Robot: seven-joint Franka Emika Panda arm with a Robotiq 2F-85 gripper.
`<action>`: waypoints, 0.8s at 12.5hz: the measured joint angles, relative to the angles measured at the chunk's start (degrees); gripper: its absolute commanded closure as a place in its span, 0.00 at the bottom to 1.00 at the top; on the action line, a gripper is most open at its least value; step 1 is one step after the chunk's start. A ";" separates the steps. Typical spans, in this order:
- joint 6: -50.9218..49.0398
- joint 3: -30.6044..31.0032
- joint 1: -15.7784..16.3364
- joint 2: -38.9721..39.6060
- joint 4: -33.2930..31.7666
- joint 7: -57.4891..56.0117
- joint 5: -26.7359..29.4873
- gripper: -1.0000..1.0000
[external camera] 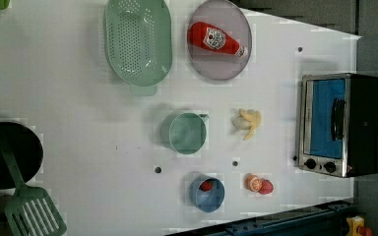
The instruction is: Pick Banana and place it in mug.
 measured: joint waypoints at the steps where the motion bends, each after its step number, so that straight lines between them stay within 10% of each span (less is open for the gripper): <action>1: 3.98 0.72 -0.43 0.90 -2.35 0.00 0.23 0.00; 10: 36.05 1.42 0.56 24.35 -23.84 -14.26 0.92 0.00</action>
